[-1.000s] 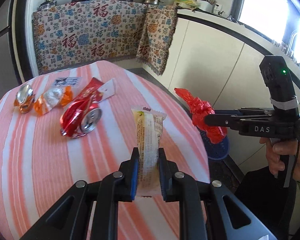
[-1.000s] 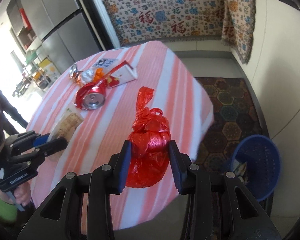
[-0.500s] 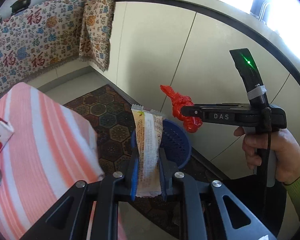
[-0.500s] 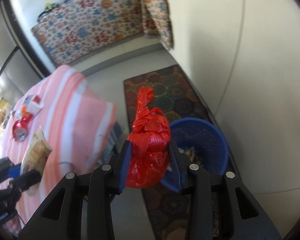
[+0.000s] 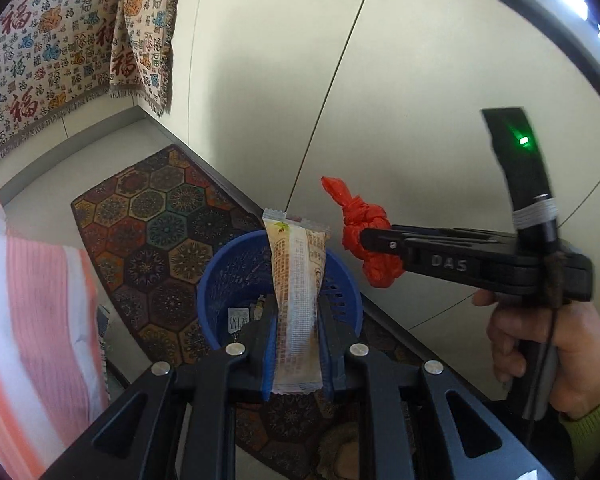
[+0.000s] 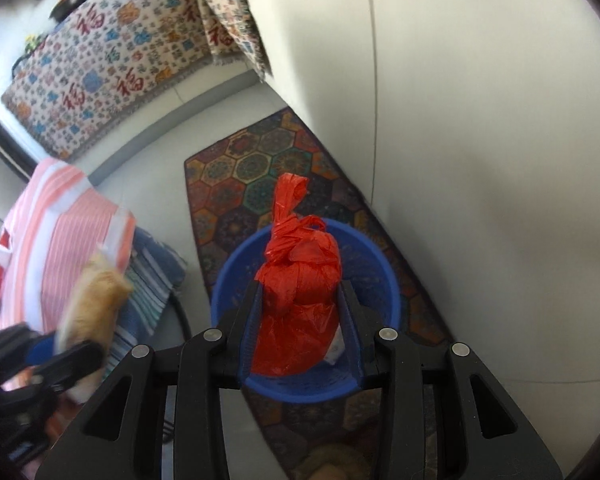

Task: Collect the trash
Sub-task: 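Carry both items over the blue wastebasket and open both tools to drop them, then swing both tools back over the table toward the crushed cans, then grasp the crushed red can with the left tool while the right tool grasps the paper cup, then carry the can and cup over the blue wastebasket and open both tools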

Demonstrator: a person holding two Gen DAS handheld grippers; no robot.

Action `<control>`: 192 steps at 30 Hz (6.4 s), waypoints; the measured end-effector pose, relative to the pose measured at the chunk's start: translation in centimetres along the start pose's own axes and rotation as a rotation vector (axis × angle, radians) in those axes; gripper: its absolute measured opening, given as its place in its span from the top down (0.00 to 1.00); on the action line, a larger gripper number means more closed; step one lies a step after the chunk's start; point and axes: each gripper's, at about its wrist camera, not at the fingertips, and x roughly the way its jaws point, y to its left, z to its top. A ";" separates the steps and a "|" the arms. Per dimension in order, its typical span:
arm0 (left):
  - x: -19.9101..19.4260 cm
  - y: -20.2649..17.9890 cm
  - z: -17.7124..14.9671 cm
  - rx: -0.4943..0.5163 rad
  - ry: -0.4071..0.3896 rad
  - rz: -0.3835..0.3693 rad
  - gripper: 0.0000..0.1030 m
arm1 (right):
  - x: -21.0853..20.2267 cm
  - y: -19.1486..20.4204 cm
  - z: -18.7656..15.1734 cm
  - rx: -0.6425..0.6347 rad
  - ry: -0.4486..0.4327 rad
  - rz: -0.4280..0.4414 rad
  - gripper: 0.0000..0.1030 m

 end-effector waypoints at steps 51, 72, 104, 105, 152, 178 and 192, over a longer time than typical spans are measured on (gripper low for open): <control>-26.3 15.5 -21.2 -0.070 -0.124 0.402 0.25 | -5.8 31.9 -12.3 -0.545 -0.194 0.271 0.09; -22.6 28.3 -17.4 -0.005 -0.046 0.326 0.15 | -0.7 39.8 -17.6 -0.656 -0.100 0.152 0.00; -31.2 32.0 -23.9 -0.344 -0.160 0.593 0.55 | -0.6 40.1 -17.5 -0.651 -0.112 0.155 0.00; -31.0 32.2 -24.0 -0.349 -0.158 0.597 0.52 | -0.6 40.1 -17.5 -0.651 -0.112 0.155 0.00; -30.5 34.2 -24.3 -0.399 -0.121 0.593 0.16 | -0.2 42.4 -6.1 -0.657 0.006 0.182 0.51; -31.3 34.3 -24.8 -0.416 -0.146 0.548 0.16 | 1.1 39.6 -9.8 -0.530 0.094 0.286 0.88; -32.3 33.7 -24.0 -0.352 -0.159 0.455 0.16 | -2.4 38.9 -13.3 -0.648 0.079 0.319 0.56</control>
